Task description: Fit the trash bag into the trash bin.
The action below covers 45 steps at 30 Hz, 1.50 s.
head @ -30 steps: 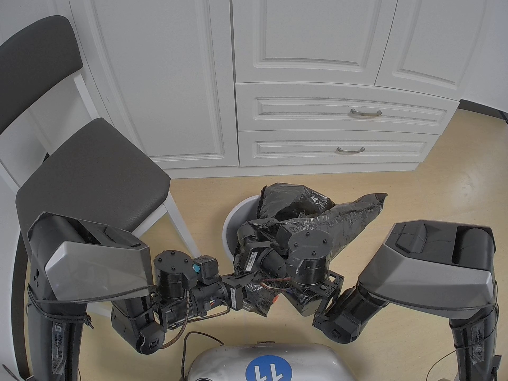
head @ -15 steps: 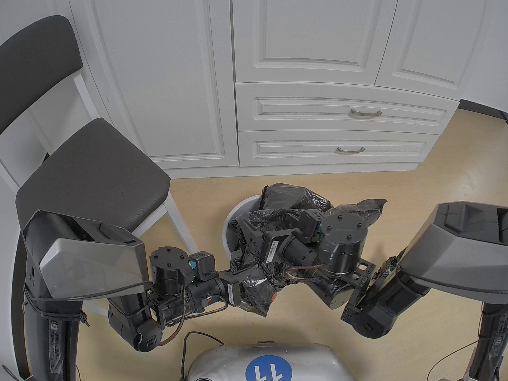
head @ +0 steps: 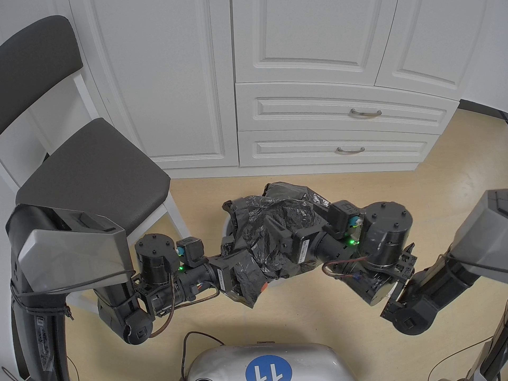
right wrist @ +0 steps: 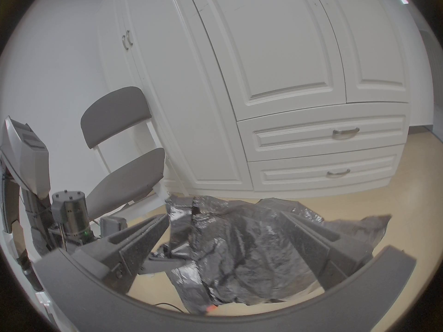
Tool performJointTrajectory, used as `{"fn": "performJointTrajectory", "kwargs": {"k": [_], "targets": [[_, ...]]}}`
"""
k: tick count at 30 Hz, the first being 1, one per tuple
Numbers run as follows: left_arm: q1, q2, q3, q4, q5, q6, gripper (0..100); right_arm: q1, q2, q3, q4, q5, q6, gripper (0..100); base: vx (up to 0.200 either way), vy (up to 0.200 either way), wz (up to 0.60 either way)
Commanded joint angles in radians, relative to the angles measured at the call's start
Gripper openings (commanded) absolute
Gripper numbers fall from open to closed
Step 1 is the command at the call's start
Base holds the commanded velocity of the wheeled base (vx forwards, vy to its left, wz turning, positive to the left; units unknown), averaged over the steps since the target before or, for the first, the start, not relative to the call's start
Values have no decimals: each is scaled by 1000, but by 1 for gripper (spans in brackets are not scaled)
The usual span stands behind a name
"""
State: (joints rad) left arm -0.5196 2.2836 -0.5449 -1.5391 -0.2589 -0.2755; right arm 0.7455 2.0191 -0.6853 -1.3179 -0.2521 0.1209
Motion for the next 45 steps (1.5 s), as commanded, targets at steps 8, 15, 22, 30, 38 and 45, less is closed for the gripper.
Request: {"fn": "performJointTrajectory", "kwargs": {"k": [8, 15, 22, 30, 38, 45], "targets": [[-11, -263, 62, 2, 1, -4, 0, -110, -258, 26, 200, -1, -30, 0, 0, 0, 0], [-17, -325, 60, 4, 3, -4, 0, -163, -307, 32, 218, -1, -78, 0, 0, 0, 0], [-69, -389, 51, 5, 78, -7, 0, -198, -333, 41, 256, -13, -129, 0, 0, 0, 0], [-158, -478, -6, 13, 214, -73, 0, -221, -338, 29, 286, -19, -135, 0, 0, 0, 0], [-224, -543, -175, 269, 414, -162, 0, -242, -336, -11, 330, -64, -135, 0, 0, 0, 0], [-224, -664, -297, 579, 464, -378, 0, -264, -329, -43, 358, -72, -129, 0, 0, 0, 0]]}}
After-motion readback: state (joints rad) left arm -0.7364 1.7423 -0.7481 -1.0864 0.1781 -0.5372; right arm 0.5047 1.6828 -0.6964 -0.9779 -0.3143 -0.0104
